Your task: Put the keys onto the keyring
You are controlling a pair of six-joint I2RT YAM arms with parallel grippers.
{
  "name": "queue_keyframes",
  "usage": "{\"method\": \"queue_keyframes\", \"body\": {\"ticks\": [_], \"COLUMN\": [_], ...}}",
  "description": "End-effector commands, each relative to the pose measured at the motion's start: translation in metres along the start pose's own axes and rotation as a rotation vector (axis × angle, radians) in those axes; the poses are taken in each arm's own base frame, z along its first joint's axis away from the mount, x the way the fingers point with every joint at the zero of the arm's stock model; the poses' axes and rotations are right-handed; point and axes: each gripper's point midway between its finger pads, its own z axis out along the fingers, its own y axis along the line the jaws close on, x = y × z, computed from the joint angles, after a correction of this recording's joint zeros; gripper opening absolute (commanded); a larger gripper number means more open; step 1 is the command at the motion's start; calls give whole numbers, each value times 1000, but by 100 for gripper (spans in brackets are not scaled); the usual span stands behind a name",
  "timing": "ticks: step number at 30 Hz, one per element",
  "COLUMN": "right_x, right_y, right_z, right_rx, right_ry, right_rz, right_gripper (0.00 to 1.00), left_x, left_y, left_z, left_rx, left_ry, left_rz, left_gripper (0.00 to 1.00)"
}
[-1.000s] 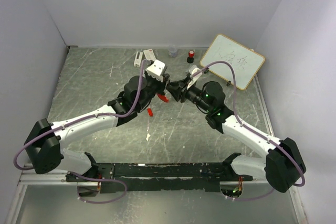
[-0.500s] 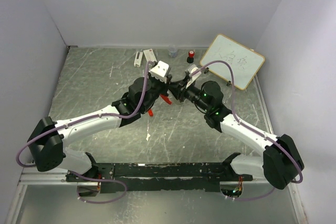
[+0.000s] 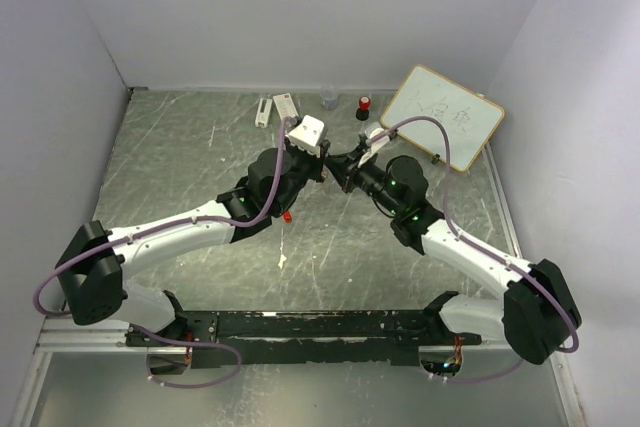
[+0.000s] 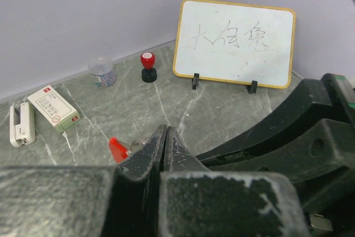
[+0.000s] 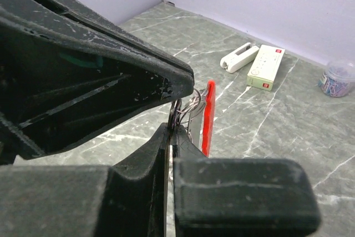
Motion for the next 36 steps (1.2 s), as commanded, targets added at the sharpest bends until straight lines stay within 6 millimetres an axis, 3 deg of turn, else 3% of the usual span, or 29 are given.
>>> {"method": "queue_keyframes", "body": {"ticks": [1,4,8,11,23,34,36], "right_x": [-21,-24,-23,-23,-32,-30,-30], "right_y": [2,2,-3,-7,-24,-22,-22], "right_z": [-11,-13,-14,-14,-14,-10,-9], "right_rx": [17,24,47,59,12,-47,-51], "right_ry": [-61,-46,-9,5,2,35,35], "right_rz": [6,25,67,108,277,360,361], "right_gripper": [0,0,0,0,0,0,0], "left_x": [-22,-20,-25,-30,-26,-18,-19], "left_y": [1,3,9,18,65,114,115], "left_z": [6,8,7,1,-50,-57,-55], "left_rx": [-35,-52,-80,-109,-213,-369,-358], "left_ry": [-62,-54,-66,-81,-171,-131,-131], "left_rz": [11,28,34,37,10,-41,-43], "left_gripper": [7,12,51,68,69,70,65]}}
